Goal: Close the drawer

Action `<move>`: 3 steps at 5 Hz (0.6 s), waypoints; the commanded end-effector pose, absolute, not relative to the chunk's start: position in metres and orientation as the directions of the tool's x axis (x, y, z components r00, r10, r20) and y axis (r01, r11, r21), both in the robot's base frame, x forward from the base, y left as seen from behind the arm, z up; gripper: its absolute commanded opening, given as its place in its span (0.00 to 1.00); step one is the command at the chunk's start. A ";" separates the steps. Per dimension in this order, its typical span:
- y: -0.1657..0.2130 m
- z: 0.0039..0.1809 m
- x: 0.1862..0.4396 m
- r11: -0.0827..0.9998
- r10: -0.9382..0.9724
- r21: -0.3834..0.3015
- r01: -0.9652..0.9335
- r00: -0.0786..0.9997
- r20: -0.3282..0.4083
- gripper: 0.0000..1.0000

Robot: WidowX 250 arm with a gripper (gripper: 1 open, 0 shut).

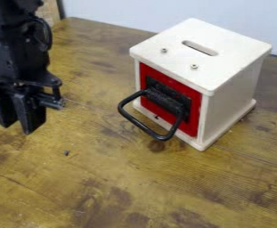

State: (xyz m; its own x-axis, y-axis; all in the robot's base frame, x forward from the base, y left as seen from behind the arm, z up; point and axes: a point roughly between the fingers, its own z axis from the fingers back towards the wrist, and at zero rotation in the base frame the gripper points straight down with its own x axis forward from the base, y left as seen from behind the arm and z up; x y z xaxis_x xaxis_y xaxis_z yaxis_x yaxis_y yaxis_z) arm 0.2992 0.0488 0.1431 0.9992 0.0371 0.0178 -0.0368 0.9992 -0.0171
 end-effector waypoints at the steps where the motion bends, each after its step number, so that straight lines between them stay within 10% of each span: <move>1: 0.051 0.170 0.310 0.999 0.042 -0.014 -0.041 0.993 0.109 1.00; 3: 0.051 0.170 0.317 0.999 0.045 -0.019 -0.043 0.992 0.118 1.00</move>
